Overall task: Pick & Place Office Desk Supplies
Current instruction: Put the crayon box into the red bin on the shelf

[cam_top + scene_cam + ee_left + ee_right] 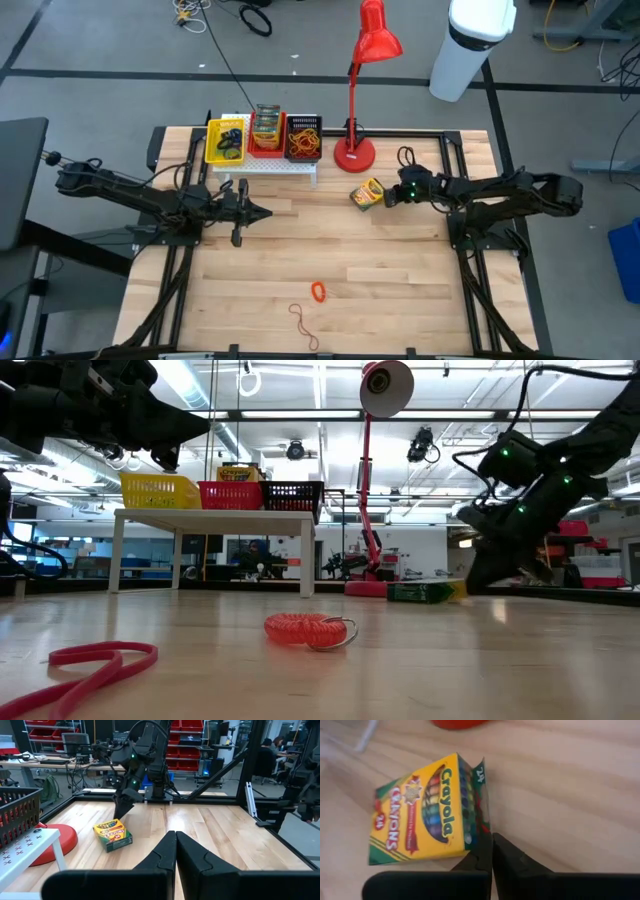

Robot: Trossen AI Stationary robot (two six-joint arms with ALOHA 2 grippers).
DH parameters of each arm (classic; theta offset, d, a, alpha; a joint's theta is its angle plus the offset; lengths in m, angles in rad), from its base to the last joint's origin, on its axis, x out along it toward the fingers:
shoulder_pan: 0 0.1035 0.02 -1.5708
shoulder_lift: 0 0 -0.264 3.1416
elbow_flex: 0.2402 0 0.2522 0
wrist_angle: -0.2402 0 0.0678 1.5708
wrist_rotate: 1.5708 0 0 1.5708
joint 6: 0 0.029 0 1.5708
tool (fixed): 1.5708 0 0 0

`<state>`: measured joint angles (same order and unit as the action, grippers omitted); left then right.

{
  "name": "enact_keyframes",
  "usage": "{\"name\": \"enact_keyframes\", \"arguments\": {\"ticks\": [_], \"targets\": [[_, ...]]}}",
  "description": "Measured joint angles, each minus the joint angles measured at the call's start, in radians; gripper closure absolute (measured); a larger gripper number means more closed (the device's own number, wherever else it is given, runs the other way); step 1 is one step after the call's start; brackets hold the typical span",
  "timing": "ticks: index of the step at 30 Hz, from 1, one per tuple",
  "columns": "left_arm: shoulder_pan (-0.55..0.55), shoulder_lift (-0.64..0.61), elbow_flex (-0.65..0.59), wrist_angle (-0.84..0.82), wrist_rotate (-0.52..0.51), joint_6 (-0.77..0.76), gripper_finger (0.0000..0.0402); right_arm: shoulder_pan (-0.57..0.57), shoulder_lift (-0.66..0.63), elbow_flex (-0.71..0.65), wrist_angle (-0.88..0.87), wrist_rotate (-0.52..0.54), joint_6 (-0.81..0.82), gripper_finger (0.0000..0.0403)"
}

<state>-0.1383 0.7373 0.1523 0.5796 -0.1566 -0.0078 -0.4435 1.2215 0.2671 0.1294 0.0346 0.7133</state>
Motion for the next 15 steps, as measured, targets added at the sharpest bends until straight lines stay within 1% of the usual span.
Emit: {"name": "enact_keyframes", "arguments": {"ticks": [5, 12, 15], "targets": [[0.000, 0.000, 0.000, 0.000, 0.000, 0.000, 0.0389, 0.051, -0.003, 0.062, 0.005, 0.050, -0.092, 0.0399], [0.000, 0.000, 0.000, 0.005, 0.000, 0.000, 0.0389, 0.165, -0.003, 0.151, 0.004, 0.152, -0.286, 0.0401], [0.000, 0.000, 0.000, 0.034, 0.000, -0.005, 0.0389, 0.205, -0.003, 0.180, 0.004, 0.177, -0.344, 0.0401]]}}
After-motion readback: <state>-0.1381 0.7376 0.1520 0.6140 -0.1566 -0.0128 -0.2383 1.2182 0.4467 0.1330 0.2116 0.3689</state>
